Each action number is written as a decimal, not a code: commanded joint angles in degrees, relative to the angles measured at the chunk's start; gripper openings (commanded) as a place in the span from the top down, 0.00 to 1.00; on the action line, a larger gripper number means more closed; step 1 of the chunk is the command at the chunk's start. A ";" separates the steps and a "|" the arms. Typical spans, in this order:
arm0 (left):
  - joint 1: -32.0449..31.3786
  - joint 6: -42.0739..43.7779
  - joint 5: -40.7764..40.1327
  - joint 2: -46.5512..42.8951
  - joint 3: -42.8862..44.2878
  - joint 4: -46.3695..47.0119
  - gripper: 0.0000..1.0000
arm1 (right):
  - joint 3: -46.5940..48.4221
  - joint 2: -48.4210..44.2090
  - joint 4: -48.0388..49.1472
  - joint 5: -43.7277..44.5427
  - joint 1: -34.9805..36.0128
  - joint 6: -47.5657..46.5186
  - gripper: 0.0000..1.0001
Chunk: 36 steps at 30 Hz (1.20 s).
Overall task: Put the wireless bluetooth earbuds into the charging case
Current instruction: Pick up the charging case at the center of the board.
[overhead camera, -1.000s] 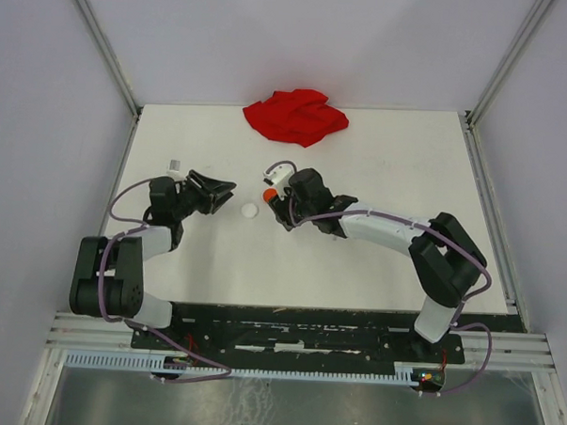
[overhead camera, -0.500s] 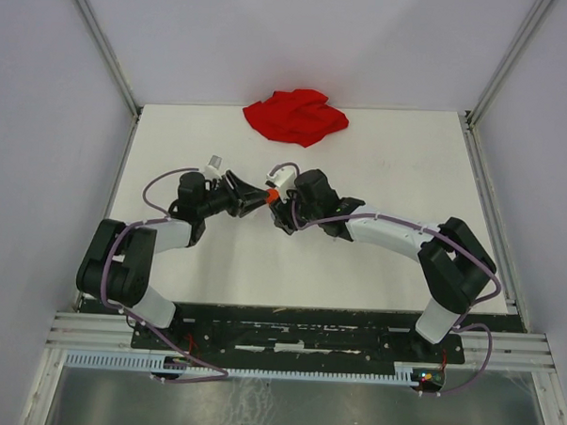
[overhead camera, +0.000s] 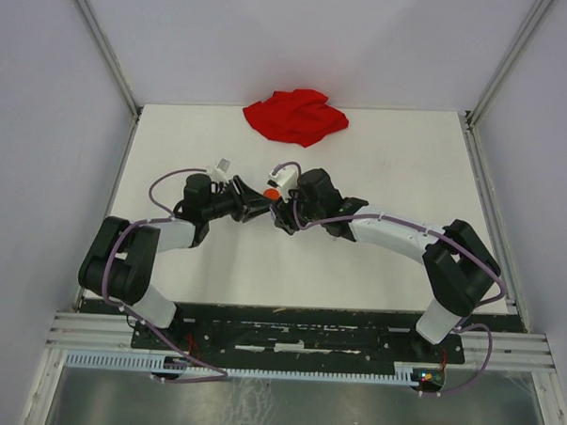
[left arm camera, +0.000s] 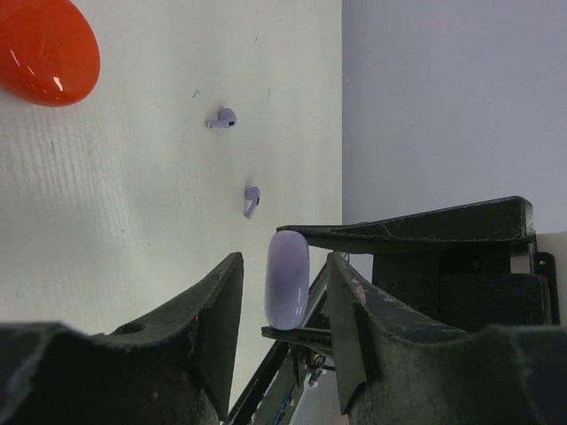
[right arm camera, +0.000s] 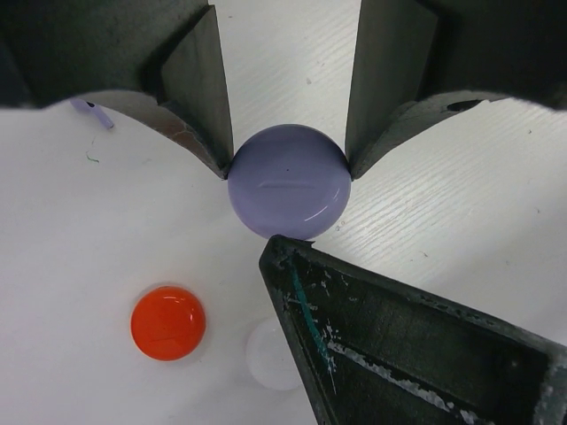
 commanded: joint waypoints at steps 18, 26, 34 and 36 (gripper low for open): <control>-1.78 5.12 3.24 0.50 1.95 0.75 0.54 | 1.06 -1.76 2.20 -1.66 -0.69 -0.18 0.56; -2.20 5.05 3.95 -0.01 1.60 2.26 0.57 | 1.03 -1.65 2.46 -1.64 -1.15 0.17 0.56; -2.64 4.83 4.49 0.27 1.25 3.66 0.61 | 1.03 -1.42 2.49 -1.87 -1.42 0.27 0.56; -2.66 4.75 4.49 0.23 1.25 3.86 0.63 | 1.04 -1.41 2.47 -1.92 -1.45 0.35 0.56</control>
